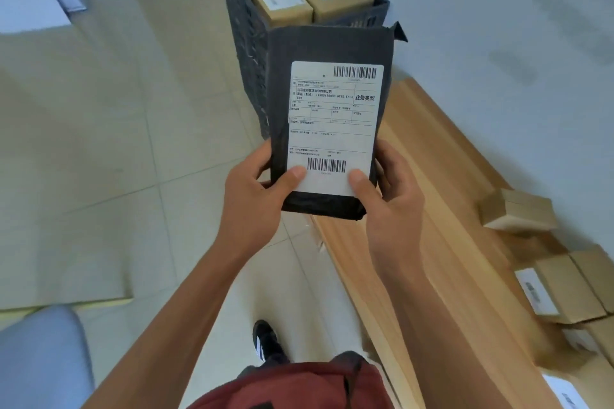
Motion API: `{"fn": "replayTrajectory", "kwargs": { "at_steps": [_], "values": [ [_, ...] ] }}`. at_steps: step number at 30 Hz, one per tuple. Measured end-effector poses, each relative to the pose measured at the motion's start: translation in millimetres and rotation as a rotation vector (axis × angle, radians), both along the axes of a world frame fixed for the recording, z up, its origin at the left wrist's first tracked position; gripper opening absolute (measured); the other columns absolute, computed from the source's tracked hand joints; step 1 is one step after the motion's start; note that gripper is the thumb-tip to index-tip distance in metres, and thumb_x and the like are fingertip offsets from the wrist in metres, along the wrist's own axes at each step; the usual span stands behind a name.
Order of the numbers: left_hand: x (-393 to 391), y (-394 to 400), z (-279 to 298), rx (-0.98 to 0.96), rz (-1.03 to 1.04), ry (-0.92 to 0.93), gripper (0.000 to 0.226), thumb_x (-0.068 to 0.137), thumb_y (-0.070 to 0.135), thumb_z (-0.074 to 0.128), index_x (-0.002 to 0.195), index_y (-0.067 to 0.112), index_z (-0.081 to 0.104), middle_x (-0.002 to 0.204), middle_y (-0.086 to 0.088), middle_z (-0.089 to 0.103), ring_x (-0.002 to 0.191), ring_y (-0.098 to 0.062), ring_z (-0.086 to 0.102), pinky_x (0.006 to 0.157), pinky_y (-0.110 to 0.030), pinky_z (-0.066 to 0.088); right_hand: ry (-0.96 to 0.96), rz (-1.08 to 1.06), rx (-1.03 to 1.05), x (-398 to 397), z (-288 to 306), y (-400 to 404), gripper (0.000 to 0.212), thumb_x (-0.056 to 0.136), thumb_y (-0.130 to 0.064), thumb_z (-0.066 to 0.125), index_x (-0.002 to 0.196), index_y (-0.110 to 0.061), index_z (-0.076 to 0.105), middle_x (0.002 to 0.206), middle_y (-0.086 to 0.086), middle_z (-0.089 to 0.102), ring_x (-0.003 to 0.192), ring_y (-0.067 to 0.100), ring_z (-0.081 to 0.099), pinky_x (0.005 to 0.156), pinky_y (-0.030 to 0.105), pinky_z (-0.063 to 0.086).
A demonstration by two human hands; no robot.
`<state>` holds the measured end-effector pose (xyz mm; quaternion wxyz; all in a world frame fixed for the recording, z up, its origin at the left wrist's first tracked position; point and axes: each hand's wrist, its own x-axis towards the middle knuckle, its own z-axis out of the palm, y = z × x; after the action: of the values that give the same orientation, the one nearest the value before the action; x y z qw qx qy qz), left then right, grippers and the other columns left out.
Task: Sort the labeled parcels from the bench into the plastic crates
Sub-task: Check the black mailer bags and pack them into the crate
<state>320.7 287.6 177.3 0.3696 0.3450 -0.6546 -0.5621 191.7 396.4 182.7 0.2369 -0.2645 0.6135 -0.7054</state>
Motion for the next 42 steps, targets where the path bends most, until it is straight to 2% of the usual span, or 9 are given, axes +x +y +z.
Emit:
{"fn": "replayTrajectory", "kwargs": {
  "at_steps": [6,12,17,22,25,28,34,38,42],
  "values": [
    [14,-74,-2,0.025,0.005,-0.02,0.034,0.099,0.006,0.066,0.128,0.024,0.068,0.116,0.016,0.076,0.114,-0.003,0.068,0.087,-0.021,0.058,-0.052,0.013,0.008,10,1,-76,0.046,0.096,0.005,0.066,0.135,-0.019,0.062,0.127,-0.012,0.072,0.123,0.006,0.065,0.091,0.018,0.055],
    [-3,-142,-12,0.036,0.066,-0.057,0.037,0.099,0.005,0.067,0.132,0.02,0.068,0.117,0.016,0.076,0.115,-0.005,0.068,0.089,-0.02,0.057,-0.104,0.065,0.054,-15,-14,-153,0.047,0.095,0.001,0.068,0.137,-0.021,0.061,0.13,-0.007,0.071,0.125,0.01,0.065,0.096,0.028,0.058],
    [-22,-201,-7,0.013,0.102,-0.139,0.037,0.099,0.009,0.068,0.131,0.026,0.066,0.117,0.019,0.075,0.115,-0.005,0.067,0.085,-0.016,0.057,-0.171,0.126,0.046,-42,-20,-215,0.043,0.094,0.001,0.071,0.126,-0.027,0.064,0.122,-0.008,0.074,0.119,0.009,0.068,0.092,0.028,0.06],
    [-33,-250,-11,0.029,0.184,-0.161,0.036,0.098,0.007,0.068,0.125,0.031,0.067,0.113,0.019,0.076,0.113,-0.007,0.068,0.085,-0.018,0.057,-0.174,0.218,0.087,-61,-31,-276,0.042,0.095,-0.002,0.071,0.132,-0.02,0.062,0.125,-0.003,0.073,0.123,0.014,0.067,0.095,0.035,0.06],
    [-35,-276,-15,0.059,0.213,-0.152,0.037,0.098,0.007,0.068,0.122,0.035,0.067,0.114,0.019,0.076,0.114,-0.007,0.069,0.088,-0.019,0.057,-0.191,0.23,0.103,-67,-37,-308,0.037,0.097,-0.005,0.069,0.13,-0.019,0.063,0.125,-0.002,0.073,0.124,0.015,0.066,0.094,0.032,0.06],
    [-34,-310,-18,0.083,0.225,-0.131,0.038,0.098,0.004,0.068,0.126,0.029,0.069,0.115,0.016,0.076,0.114,-0.007,0.069,0.086,-0.016,0.056,-0.203,0.237,0.122,-70,-42,-346,0.035,0.098,-0.007,0.068,0.13,-0.02,0.063,0.123,-0.004,0.073,0.121,0.013,0.066,0.091,0.028,0.058],
    [-22,-405,-25,0.089,0.245,-0.086,0.037,0.097,0.002,0.068,0.13,0.018,0.069,0.115,0.014,0.077,0.113,-0.006,0.07,0.086,-0.014,0.055,-0.154,0.234,0.172,-60,-44,-447,0.042,0.09,-0.023,0.072,0.131,-0.024,0.063,0.127,-0.003,0.072,0.124,0.015,0.065,0.106,0.046,0.053],
    [-10,-477,-24,0.085,0.25,-0.063,0.037,0.097,0.002,0.068,0.131,0.017,0.069,0.114,0.014,0.077,0.112,-0.007,0.07,0.083,-0.014,0.055,-0.131,0.224,0.155,-49,-36,-521,0.038,0.096,-0.01,0.072,0.131,-0.022,0.062,0.128,-0.003,0.071,0.123,0.012,0.066,0.105,0.041,0.055],
    [1,-545,-15,0.072,0.247,-0.036,0.039,0.096,0.002,0.069,0.131,0.02,0.069,0.116,0.015,0.077,0.112,-0.005,0.07,0.083,-0.012,0.055,-0.114,0.239,0.113,-40,-24,-585,0.037,0.097,-0.007,0.07,0.123,-0.032,0.062,0.123,-0.01,0.072,0.121,0.009,0.066,0.092,0.025,0.057]
  ]
}}
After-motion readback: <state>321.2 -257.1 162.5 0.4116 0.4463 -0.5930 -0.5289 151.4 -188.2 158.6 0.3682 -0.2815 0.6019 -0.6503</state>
